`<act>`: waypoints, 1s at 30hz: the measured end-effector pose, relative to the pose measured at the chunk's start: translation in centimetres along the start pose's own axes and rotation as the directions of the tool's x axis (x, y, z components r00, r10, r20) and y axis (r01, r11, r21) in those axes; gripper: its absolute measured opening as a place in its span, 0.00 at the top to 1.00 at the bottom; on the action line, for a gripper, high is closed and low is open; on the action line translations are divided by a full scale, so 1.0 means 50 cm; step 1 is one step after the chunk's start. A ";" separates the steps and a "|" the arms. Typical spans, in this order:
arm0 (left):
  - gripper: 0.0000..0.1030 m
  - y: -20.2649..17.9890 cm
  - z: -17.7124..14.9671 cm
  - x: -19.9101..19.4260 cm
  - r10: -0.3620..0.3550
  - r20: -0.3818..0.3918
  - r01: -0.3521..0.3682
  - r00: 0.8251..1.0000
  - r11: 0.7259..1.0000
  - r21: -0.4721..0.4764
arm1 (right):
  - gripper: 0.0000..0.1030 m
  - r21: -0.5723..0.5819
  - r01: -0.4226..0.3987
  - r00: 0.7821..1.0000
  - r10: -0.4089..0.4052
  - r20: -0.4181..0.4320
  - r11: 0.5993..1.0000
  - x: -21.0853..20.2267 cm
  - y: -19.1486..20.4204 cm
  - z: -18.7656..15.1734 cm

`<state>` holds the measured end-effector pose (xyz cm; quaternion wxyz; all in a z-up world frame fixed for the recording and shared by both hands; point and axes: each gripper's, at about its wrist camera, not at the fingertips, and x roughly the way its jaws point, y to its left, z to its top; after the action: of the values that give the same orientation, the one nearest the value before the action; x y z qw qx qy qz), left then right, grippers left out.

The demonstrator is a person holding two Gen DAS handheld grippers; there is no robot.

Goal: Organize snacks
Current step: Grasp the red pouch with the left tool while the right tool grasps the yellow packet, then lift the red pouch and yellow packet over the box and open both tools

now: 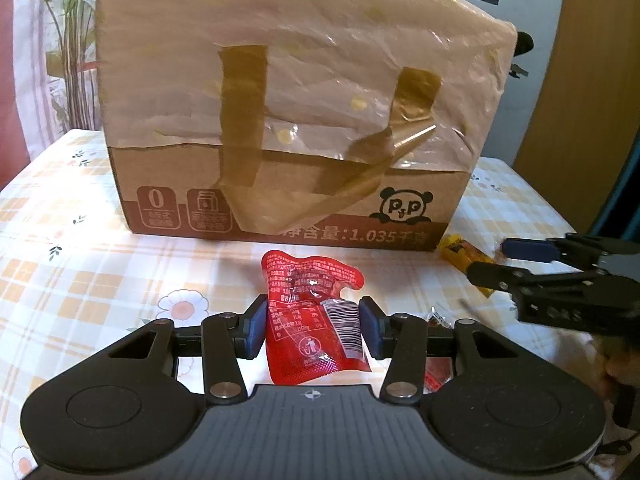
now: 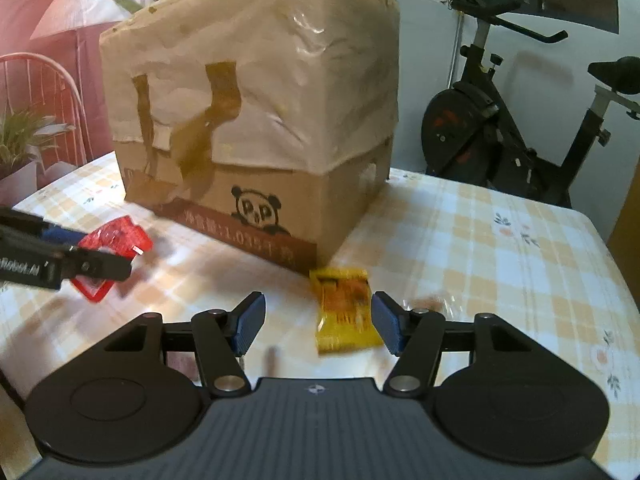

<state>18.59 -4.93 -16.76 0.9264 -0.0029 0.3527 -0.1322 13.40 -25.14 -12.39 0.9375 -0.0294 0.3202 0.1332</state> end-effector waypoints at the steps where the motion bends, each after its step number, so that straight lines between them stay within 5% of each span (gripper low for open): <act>1: 0.51 0.001 0.000 -0.001 0.002 0.000 -0.002 1.000 1.000 -0.002 | 0.40 0.009 0.002 1.000 -0.002 -0.007 1.000 0.011 -0.003 0.003; 11: 0.51 0.020 -0.004 -0.003 0.021 -0.006 -0.021 1.000 0.999 -0.030 | 0.44 0.057 0.056 0.997 -0.053 -0.062 0.997 0.087 -0.029 0.007; 18: 0.51 0.023 -0.004 -0.010 0.017 0.003 -0.017 1.000 0.999 -0.036 | 0.65 -0.047 0.036 0.998 -0.038 -0.043 0.998 0.077 0.010 -0.006; 30: 0.51 0.038 0.049 -0.089 0.033 0.129 -0.029 0.991 0.999 -0.028 | 0.66 0.018 -0.050 0.996 0.049 0.074 0.999 -0.045 0.011 0.006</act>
<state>17.48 -2.23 -12.19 0.9490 -0.0183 0.2938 -0.1127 11.71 -25.09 -10.75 0.9453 -0.0074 0.2873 0.1542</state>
